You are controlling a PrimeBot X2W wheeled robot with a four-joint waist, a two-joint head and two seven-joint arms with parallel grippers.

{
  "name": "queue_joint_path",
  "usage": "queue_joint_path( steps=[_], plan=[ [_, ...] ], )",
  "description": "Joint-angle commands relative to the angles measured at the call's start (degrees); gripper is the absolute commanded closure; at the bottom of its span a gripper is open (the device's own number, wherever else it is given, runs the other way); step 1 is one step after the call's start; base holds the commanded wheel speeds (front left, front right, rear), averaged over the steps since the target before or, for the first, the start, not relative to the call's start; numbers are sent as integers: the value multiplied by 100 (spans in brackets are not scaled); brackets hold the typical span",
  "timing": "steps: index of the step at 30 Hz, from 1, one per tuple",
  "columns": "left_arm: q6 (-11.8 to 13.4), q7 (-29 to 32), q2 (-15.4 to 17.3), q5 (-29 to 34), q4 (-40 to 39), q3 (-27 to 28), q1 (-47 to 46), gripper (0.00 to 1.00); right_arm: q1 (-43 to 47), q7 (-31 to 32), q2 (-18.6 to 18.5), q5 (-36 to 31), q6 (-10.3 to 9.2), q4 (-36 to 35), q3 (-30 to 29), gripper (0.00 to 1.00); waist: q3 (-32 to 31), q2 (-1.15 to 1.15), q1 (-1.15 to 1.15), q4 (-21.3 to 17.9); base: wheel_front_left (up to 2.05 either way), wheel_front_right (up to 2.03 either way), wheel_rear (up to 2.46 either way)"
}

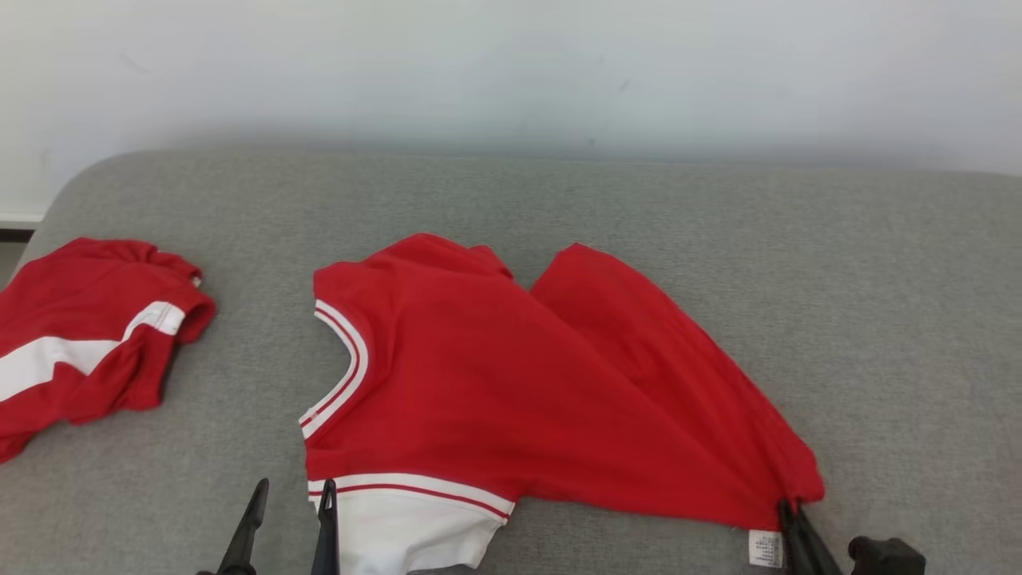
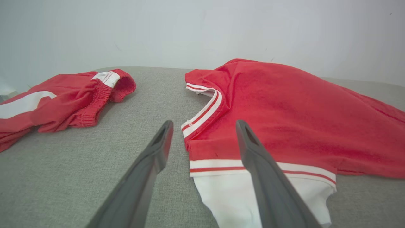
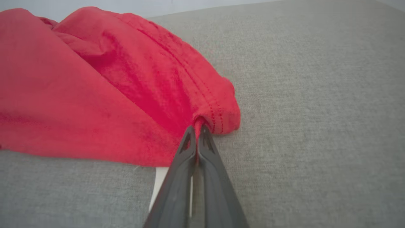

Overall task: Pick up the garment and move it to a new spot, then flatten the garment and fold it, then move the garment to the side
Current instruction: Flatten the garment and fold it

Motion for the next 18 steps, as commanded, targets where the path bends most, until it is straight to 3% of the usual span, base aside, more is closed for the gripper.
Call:
queue_joint_path(
  steps=[1,2,11,18],
  plan=[
    [27,-17,-4,-50,4,30,74,0,53,-4,-9,23,18,44,63,53,-8,0,1,-157,0,0,0],
    [25,-17,-4,-57,18,31,80,0,44,-4,-12,4,14,53,80,0,-9,0,1,-179,0,0,0],
    [6,-17,-2,-67,36,64,134,0,171,-4,-4,-358,14,-611,-103,0,-183,0,1,-157,0,0,0],
    [16,-17,-3,-84,39,73,206,0,-144,-5,-43,-698,14,-216,-253,0,-296,0,1,-120,0,0,0]
  ],
)
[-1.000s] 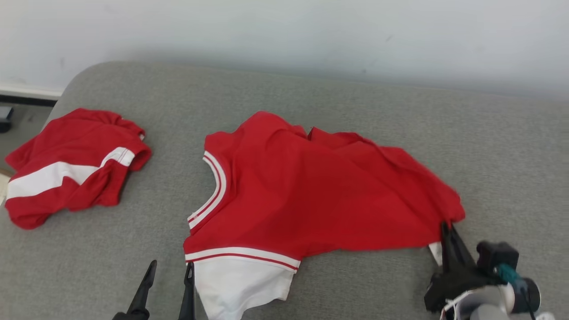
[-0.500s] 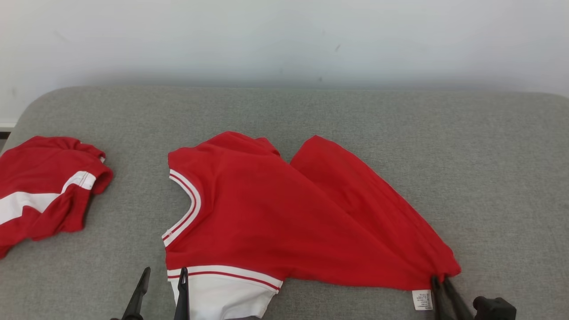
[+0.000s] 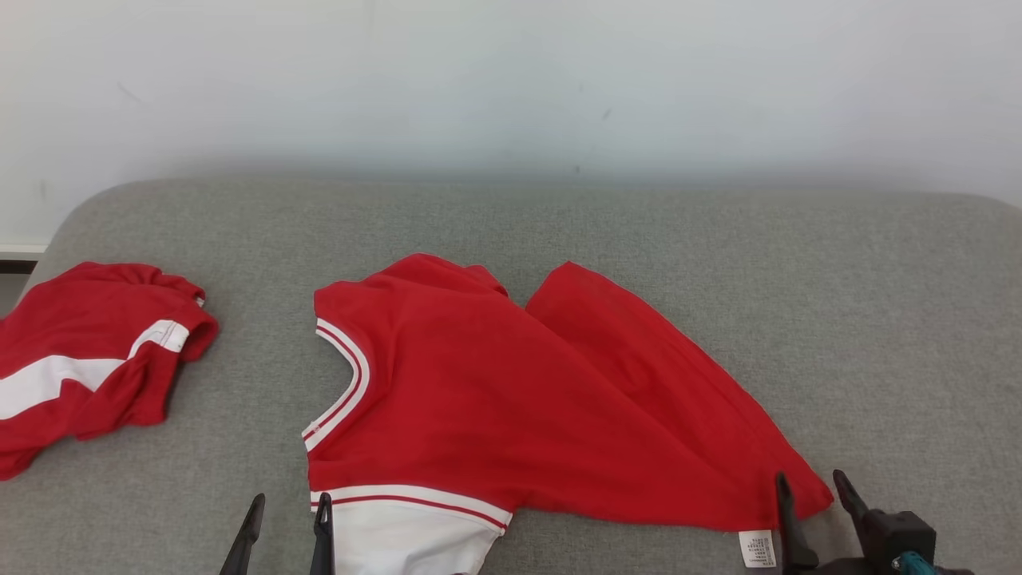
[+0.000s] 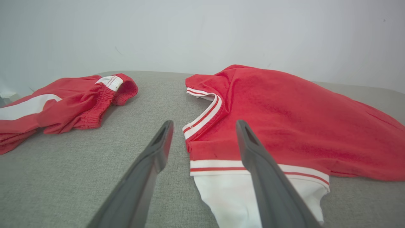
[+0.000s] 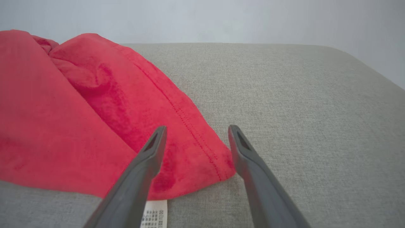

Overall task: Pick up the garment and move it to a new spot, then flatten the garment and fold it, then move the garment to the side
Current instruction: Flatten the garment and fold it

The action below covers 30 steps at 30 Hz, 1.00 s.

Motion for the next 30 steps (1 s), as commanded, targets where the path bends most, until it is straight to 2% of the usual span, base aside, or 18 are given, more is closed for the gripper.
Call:
queue_joint_path(
  steps=[1,6,11,22,26,30],
  plan=[
    [13,-16,-3,-32,11,-9,97,0,-118,-5,-73,-124,9,171,-46,0,-42,0,1,35,0,0,0],
    [-2,-16,-2,32,12,11,134,0,-348,-5,-144,-239,9,681,-283,0,-137,0,1,131,0,0,0],
    [24,-16,-3,9,-52,107,271,0,-148,-5,-68,-246,9,582,-400,0,-190,0,1,72,0,0,0],
    [68,-16,-1,10,-198,323,434,0,425,-5,5,309,8,-795,22,0,-234,0,1,-207,0,0,0],
    [62,-16,-4,1,-152,323,472,0,621,-5,1,434,8,-1006,38,0,-242,0,1,-281,0,0,0],
    [14,-16,-4,-142,119,241,491,0,663,-5,4,396,8,-919,61,0,-245,0,1,-333,0,0,0]
  ],
)
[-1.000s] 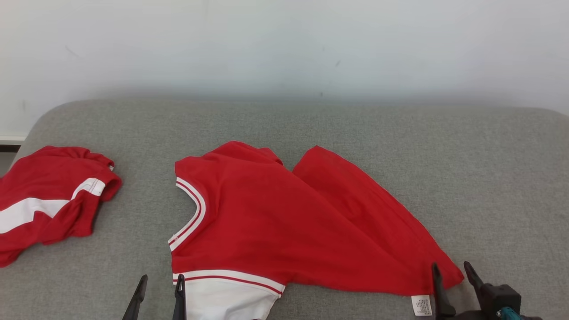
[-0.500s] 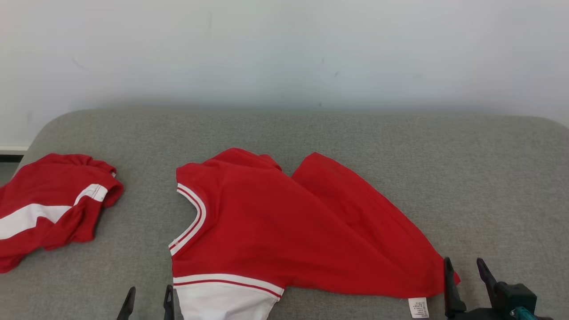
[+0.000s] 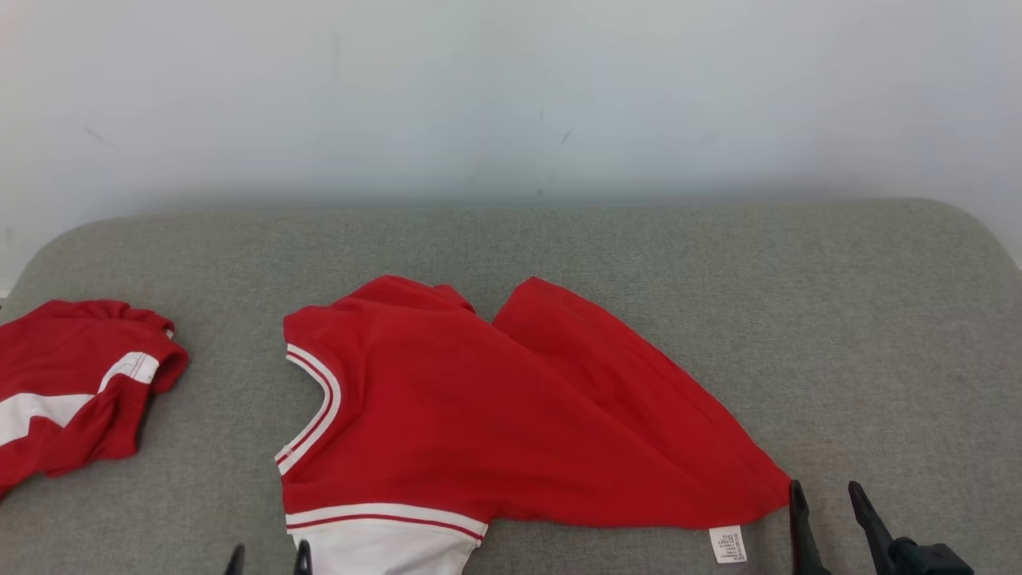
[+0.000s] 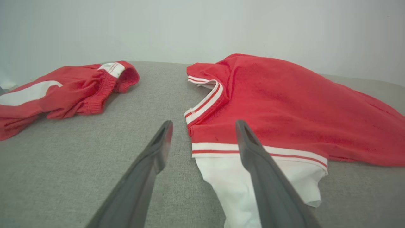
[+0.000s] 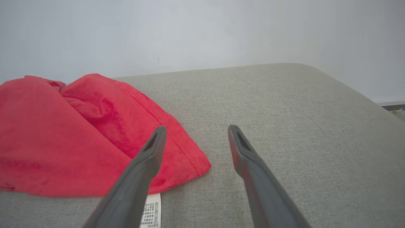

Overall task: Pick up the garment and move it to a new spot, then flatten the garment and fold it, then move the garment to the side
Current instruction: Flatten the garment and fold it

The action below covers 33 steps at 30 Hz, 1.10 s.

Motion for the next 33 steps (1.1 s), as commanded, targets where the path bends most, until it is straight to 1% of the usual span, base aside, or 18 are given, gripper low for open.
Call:
queue_joint_path(
  steps=[1,5,8,14,26,32,33],
  plan=[
    [-33,-16,-3,-111,134,-32,76,0,6,-5,-2,-72,7,74,-9,0,1,0,0,-25,0,0,0],
    [-62,-16,-2,-312,576,-102,94,0,-195,-5,-1,-149,7,302,-71,0,14,0,0,-56,0,0,0],
    [-95,-16,-5,-464,745,-183,86,0,-290,-5,2,-221,7,463,-102,0,24,0,0,-52,0,0,0],
    [-198,-16,-1,-707,1230,-488,78,0,-573,-5,1,-304,7,928,-135,0,75,0,0,-1,0,0,0],
    [-235,-16,1,-1014,2036,-751,-606,0,-1046,-5,-1,-344,7,1706,-164,0,285,0,0,101,0,0,0],
    [-239,-9,1,-1347,2487,-979,-845,0,-1299,-4,-1,-374,8,2357,-164,0,281,0,0,106,0,0,0],
    [-239,-1,1,-1415,2564,-1036,-885,0,-1330,-5,6,-338,7,2485,-145,52,272,0,0,112,0,0,0]
  ],
)
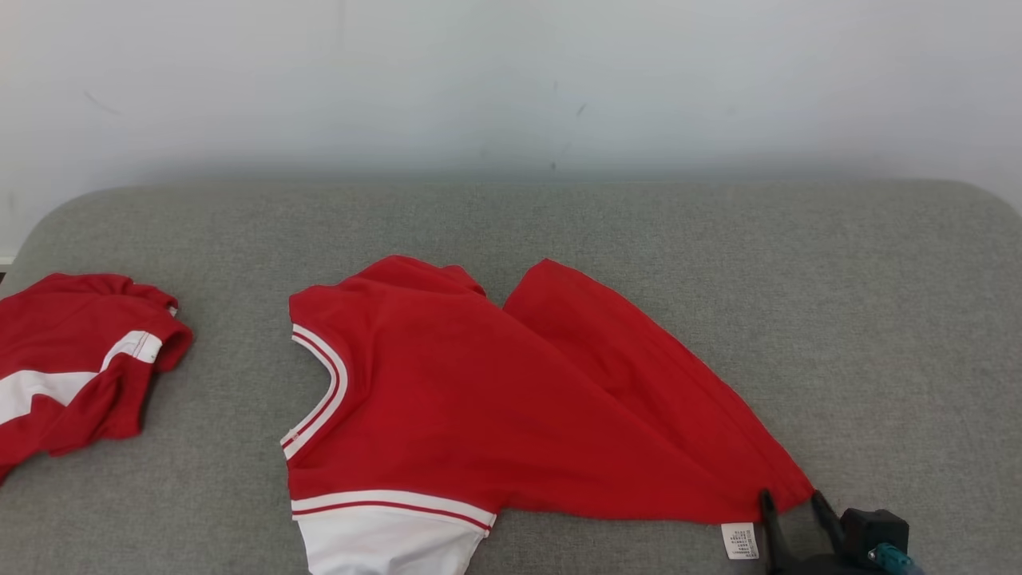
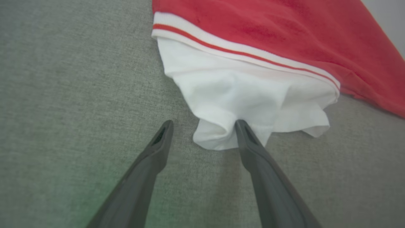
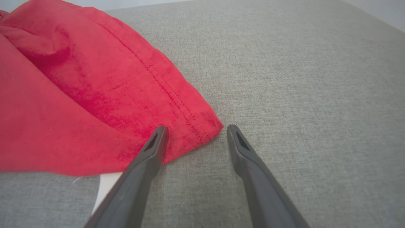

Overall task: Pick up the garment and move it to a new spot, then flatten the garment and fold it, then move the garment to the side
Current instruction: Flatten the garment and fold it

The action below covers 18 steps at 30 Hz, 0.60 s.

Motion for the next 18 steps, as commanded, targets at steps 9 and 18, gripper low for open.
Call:
queue_joint_path(
  steps=[9,18],
  plan=[
    [-6,-2,110,-503,-22,-267,-17,100,-86,-5,2,130,7,257,-32,100,-158,0,0,108,0,0,0],
    [-2,-5,195,-273,-1068,69,718,100,592,-5,-2,508,7,-599,-122,100,-245,0,0,148,0,0,0]
  ],
)
